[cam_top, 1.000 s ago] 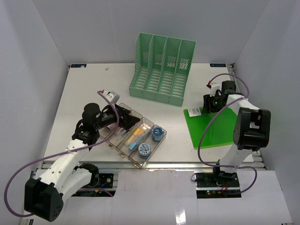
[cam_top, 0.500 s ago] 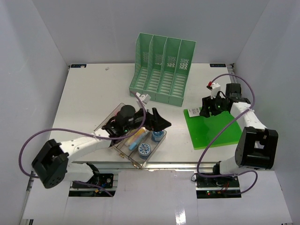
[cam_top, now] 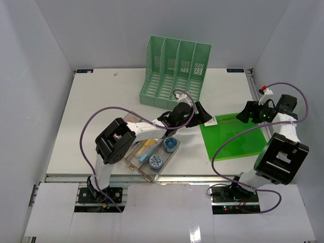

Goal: Organize the desk

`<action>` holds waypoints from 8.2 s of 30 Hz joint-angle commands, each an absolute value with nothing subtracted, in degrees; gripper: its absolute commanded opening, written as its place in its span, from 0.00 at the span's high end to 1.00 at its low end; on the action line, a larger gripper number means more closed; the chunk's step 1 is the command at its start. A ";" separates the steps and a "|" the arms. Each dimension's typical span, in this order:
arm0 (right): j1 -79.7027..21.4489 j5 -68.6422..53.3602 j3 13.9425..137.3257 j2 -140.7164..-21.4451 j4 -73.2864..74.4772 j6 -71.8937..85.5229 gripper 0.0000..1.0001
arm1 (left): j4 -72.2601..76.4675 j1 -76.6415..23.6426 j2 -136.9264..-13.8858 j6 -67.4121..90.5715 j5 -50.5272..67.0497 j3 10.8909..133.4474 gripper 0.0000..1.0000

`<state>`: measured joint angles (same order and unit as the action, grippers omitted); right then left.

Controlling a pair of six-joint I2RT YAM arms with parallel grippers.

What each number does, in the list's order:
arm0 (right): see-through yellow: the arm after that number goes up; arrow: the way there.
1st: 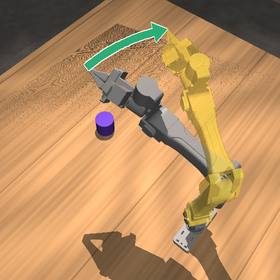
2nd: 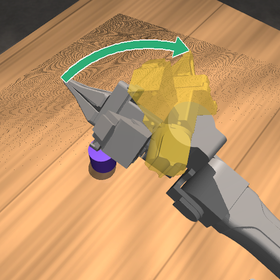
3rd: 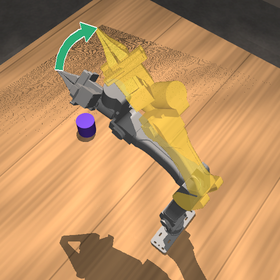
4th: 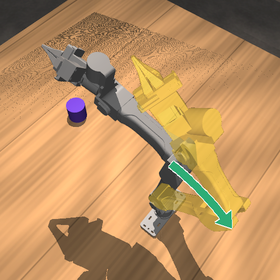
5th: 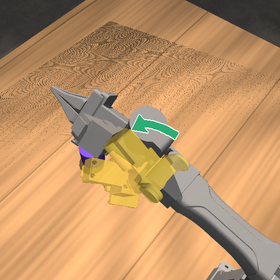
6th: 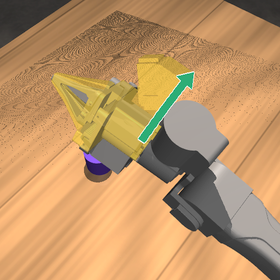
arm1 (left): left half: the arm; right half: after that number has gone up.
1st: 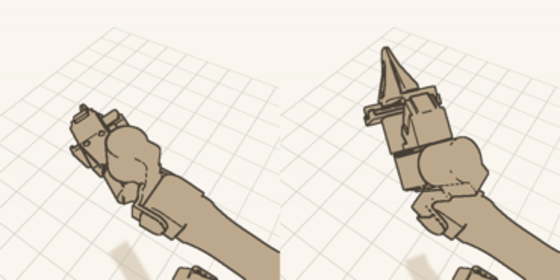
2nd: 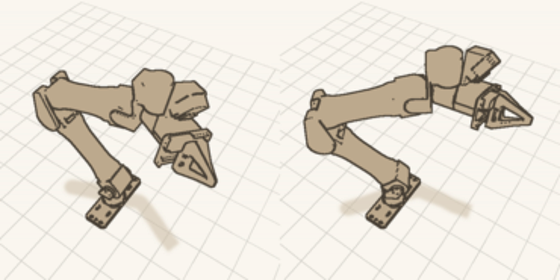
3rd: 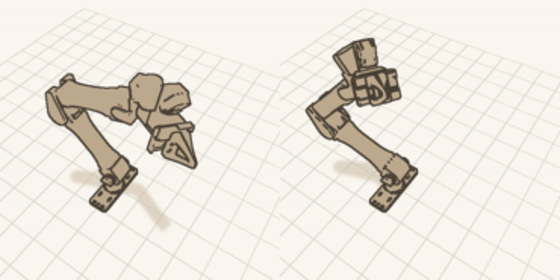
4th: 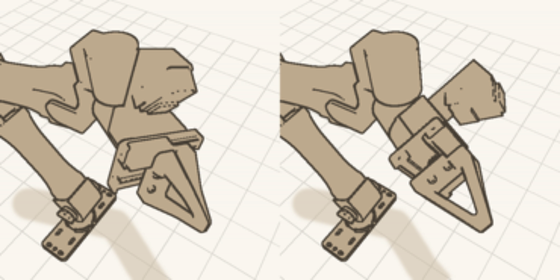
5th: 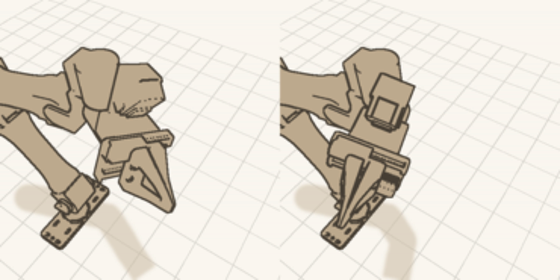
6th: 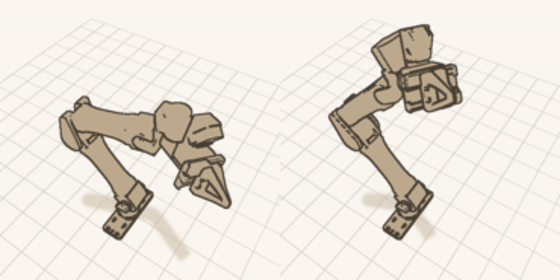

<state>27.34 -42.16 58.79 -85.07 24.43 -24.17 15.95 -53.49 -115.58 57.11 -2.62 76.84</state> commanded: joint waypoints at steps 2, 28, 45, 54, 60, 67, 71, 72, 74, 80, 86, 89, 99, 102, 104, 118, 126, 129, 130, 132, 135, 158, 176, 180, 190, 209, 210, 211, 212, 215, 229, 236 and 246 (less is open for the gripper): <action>31.32 -50.25 60.52 -87.29 28.16 -29.76 0.15 | 8.62 -53.70 -120.65 56.46 -8.61 87.57 0.11; 35.41 -56.31 60.94 -89.65 34.80 -36.08 0.12 | 9.30 -53.70 -128.66 56.60 -9.17 88.95 0.28; 35.86 -57.13 61.26 -89.82 35.86 -36.83 0.10 | 8.27 -53.52 -129.55 56.52 -9.48 89.65 0.31; 35.86 -57.31 61.17 -89.81 36.32 -37.19 0.09 | 9.98 -52.89 -130.97 57.06 -7.39 89.89 0.35; 35.95 -57.66 61.26 -89.65 36.80 -37.35 0.09 | 11.06 -52.44 -131.74 57.63 -5.58 90.05 0.43; 36.04 -58.27 61.35 -89.30 37.70 -37.70 0.08 | 11.07 -52.12 -132.63 58.88 -4.31 89.92 0.43; 36.04 -58.58 61.63 -88.99 38.64 -38.18 0.08 | 13.11 -51.47 -132.93 59.97 -2.79 88.83 0.65; 36.04 -58.62 61.70 -88.91 38.91 -38.37 0.08 | 13.84 -51.30 -132.99 60.26 -2.19 88.52 0.73; 36.04 -58.62 61.67 -88.71 39.26 -38.65 0.08 | 15.23 -51.12 -133.03 60.62 -1.23 87.96 0.87; 36.12 -58.48 61.23 -88.40 40.12 -39.62 0.07 | 19.28 -50.60 -132.11 61.23 0.27 85.37 1.00; 36.04 -57.85 60.92 -88.00 40.41 -40.57 0.07 | 22.39 -49.87 -131.05 61.00 4.10 83.46 0.93; 36.07 -56.79 60.65 -87.76 40.15 -41.84 0.06 | 23.48 -49.75 -130.96 60.85 6.13 83.10 0.75; 34.71 -24.62 56.87 -86.04 15.86 -24.39 0.10 | 24.48 -49.75 -125.56 55.46 5.08 76.92 0.45; 34.45 -17.47 58.17 -88.24 12.88 -20.95 0.10 | 25.06 -49.75 -123.83 53.67 5.26 75.18 0.38; 34.45 -14.25 58.65 -89.15 11.97 -19.57 0.10 | 25.65 -49.68 -122.98 52.64 6.00 74.31 0.35; 34.56 -16.24 67.89 -102.59 17.21 -18.73 0.10 | 33.54 -49.68 -121.40 49.99 13.43 69.94 0.22; 34.98 -18.89 74.18 -108.28 23.65 -18.90 0.10 | 35.07 -49.75 -120.85 49.13 15.64 69.17 0.21; 35.00 -20.31 76.79 -110.43 28.04 -20.35 0.10 | 34.89 -49.72 -120.54 48.84 15.93 69.15 0.21; 35.06 -20.80 76.73 -110.56 28.95 -20.72 0.10 | 34.89 -49.66 -120.42 48.78 15.99 69.09 0.21; 35.07 -21.44 76.38 -110.39 30.05 -21.09 0.10 | 35.02 -49.70 -120.19 48.69 15.95 68.82 0.21; 35.07 -21.25 75.29 -110.39 30.76 -21.97 0.10 | 35.07 -49.63 -120.00 48.72 15.91 68.34 0.21; 35.24 -25.47 79.97 -110.96 40.64 -32.67 0.14 | 36.12 -49.58 -120.83 49.31 17.07 67.97 0.21; 32.27 -27.81 79.11 -111.36 43.95 -34.69 0.27 | 21.70 -49.66 -123.89 46.70 11.06 73.79 0.20; 30.81 -27.49 78.68 -110.98 43.77 -34.30 0.27 | 19.62 -49.66 -124.63 46.46 10.19 75.72 0.19; 28.63 -26.89 78.88 -110.70 43.68 -33.00 0.26 | 11.22 -49.66 -126.40 46.29 4.62 80.11 0.19; 27.94 -26.19 79.28 -111.01 43.69 -33.05 0.26 | 19.38 -48.94 -126.92 49.42 7.87 77.84 0.34; 27.90 -26.19 79.33 -111.01 43.73 -33.05 0.26 | 19.81 -48.85 -126.97 49.66 8.35 77.50 0.38; 27.87 -26.19 79.35 -111.00 43.77 -33.05 0.26 | 20.30 -48.75 -127.00 49.90 8.83 77.22 0.43; 27.90 -26.19 79.30 -110.97 43.77 -33.08 0.26 | 20.94 -48.64 -127.00 50.17 9.31 77.06 0.49; 27.95 -26.19 79.13 -110.86 43.77 -33.19 0.26 | 22.79 -48.32 -127.06 51.05 10.73 76.50 0.69; 27.95 -26.29 78.51 -110.33 43.77 -34.11 0.26 | 28.24 -47.29 -126.97 54.23 16.44 74.94 1.00; 28.12 -27.71 80.33 -108.60 44.24 -37.00 0.11 | 31.00 -46.76 -119.89 48.88 15.47 69.44 1.00; 27.60 -38.84 84.90 -104.50 53.87 -50.09 0.10 | 32.61 -46.76 -112.76 38.06 17.22 62.05 1.00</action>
